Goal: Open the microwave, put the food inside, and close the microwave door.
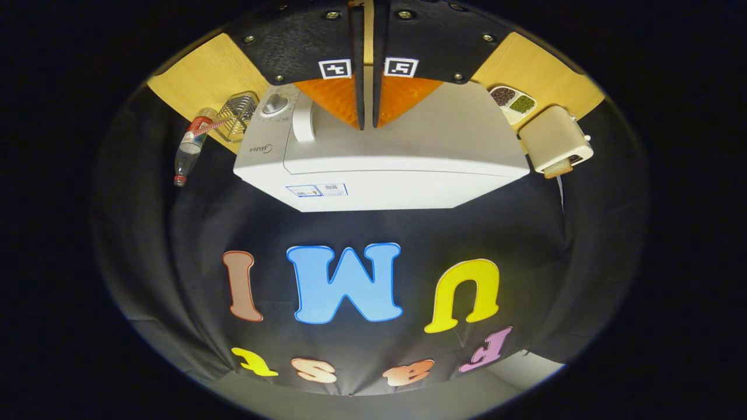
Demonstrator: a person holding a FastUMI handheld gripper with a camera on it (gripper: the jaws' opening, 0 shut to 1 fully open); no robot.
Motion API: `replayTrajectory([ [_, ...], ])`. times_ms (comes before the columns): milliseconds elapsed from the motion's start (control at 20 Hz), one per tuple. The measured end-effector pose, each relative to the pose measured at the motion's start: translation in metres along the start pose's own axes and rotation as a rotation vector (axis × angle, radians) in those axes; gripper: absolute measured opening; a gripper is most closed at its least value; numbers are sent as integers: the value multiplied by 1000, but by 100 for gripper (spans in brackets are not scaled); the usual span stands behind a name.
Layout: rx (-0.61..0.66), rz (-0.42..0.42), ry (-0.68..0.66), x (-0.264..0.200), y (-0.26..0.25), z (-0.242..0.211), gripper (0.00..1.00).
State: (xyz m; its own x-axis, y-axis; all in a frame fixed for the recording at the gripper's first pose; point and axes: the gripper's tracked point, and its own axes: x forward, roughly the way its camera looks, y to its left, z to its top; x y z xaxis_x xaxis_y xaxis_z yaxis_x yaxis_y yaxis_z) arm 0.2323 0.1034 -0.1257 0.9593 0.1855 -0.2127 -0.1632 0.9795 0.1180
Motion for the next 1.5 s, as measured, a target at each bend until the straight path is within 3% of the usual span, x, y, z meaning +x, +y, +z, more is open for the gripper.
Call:
replayTrajectory([
  [350, -19, -27, -67, -84, -3, 29, 6],
  [850, 23, -90, -109, -193, -15, 28, 8],
  [950, 38, -81, -103, -212, -10, 24, 23],
  [1000, 39, -69, -105, -219, -8, 22, 40],
  [1050, 37, -60, -107, -228, -1, 23, 48],
  [1200, 23, -40, -134, -243, 8, 29, 99],
  [1500, -28, -23, -172, -262, 18, 40, 99],
])
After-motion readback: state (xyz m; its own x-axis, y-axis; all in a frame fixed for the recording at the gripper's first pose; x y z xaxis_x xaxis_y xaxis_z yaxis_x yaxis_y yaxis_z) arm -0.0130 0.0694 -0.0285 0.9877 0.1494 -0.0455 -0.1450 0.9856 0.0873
